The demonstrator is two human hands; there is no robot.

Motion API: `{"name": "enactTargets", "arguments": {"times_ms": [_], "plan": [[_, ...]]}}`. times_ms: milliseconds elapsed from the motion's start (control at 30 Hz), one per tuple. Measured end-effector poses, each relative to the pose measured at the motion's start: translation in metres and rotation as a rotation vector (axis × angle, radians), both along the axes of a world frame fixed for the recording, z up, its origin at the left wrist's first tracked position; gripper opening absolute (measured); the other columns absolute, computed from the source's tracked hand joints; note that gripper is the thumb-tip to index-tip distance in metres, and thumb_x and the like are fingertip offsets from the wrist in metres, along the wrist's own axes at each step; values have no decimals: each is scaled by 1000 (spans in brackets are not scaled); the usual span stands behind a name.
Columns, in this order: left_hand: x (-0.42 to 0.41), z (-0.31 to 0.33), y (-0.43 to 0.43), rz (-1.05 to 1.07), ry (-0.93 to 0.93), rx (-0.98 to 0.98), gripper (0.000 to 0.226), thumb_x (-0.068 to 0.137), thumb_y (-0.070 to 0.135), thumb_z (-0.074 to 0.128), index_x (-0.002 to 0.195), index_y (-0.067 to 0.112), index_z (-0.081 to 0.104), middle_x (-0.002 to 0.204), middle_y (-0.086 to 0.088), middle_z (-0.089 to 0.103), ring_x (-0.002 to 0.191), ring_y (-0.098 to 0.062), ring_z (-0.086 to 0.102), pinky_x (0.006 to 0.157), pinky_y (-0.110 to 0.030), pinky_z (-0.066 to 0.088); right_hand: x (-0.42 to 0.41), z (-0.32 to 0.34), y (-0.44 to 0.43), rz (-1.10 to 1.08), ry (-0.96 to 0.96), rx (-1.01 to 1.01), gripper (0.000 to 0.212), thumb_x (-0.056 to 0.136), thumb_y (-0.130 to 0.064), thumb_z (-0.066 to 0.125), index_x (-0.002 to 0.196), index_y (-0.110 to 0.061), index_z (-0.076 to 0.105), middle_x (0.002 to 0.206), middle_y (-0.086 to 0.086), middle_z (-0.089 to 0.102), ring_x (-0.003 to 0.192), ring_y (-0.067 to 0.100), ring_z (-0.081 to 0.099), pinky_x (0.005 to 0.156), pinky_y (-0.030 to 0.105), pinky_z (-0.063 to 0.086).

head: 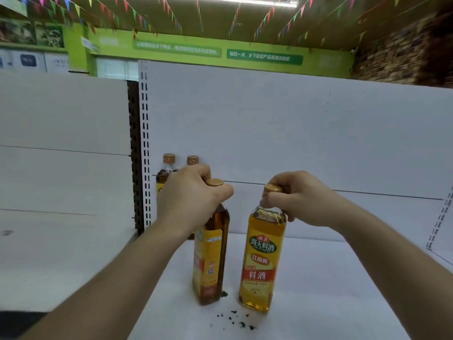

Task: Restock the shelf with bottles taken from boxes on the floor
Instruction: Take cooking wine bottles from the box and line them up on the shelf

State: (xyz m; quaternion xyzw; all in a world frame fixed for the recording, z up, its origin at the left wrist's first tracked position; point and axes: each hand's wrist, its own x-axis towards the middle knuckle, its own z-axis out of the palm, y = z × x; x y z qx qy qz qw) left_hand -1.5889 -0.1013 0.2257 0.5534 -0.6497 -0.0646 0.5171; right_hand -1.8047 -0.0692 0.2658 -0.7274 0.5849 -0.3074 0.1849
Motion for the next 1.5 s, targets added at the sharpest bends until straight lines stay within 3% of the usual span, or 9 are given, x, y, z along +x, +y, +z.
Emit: {"name": "enactTargets", "arguments": {"times_ms": [267,400,500,600,700,933,1267,1400,1500], "plan": [[-3,-6,3,91,-65,-15,37,76,57,68,75,22,59,69,6,63,69,-10,60,61,-33,51,1,-15,7,-4,-60,-67,14,87,-37,76,92,-24,72,65,-9,63,57,1,56,55,20,43],[4,-12,14,32,-76,50,55,74,83,62,84,30,53,76,12,60,73,-6,58,59,-32,47,-8,-34,19,-67,-118,-86,40,74,-55,83,107,-38,68,67,-5,53,53,1,48,51,23,40],[19,-32,29,-30,-39,167,62,64,88,63,96,37,48,82,13,55,76,-6,56,59,-31,41,-18,-66,38,-149,-165,-51,71,58,-69,82,120,-48,58,83,-7,57,65,3,55,59,26,47],[26,-64,46,-36,-90,305,72,61,86,68,112,41,41,105,20,54,95,-5,57,76,-35,53,-17,-101,52,-182,-170,22,82,52,-74,81,125,-51,50,106,-13,58,85,8,63,67,26,50],[17,-89,51,-10,-141,382,81,62,85,70,119,41,34,117,18,51,108,-11,57,89,-42,53,-10,-129,47,-204,-195,50,76,63,-61,88,126,-50,49,115,-19,56,87,6,65,71,25,52],[5,-115,39,58,-156,379,89,64,86,67,128,34,33,127,13,49,114,-15,56,86,-38,51,-4,-147,37,-199,-235,30,43,74,-46,87,107,-42,61,102,-18,70,80,-5,64,64,15,49],[2,-120,25,-6,-101,371,76,65,80,72,116,38,34,114,19,50,107,-15,60,85,-40,55,-7,-149,20,-172,-222,50,38,81,-48,81,106,-46,53,107,-23,63,87,5,67,67,17,50],[-3,-119,18,-1,-93,407,83,65,81,73,115,36,26,109,13,60,101,-19,65,84,-43,58,-8,-150,10,-168,-228,54,40,83,-47,81,113,-42,55,110,-22,63,88,6,67,68,19,50],[-4,-123,13,-36,-98,424,98,59,84,75,129,35,27,117,15,60,108,-17,64,85,-40,57,-8,-150,4,-167,-231,53,41,84,-46,79,116,-40,54,109,-22,62,87,6,67,65,16,48]]}}
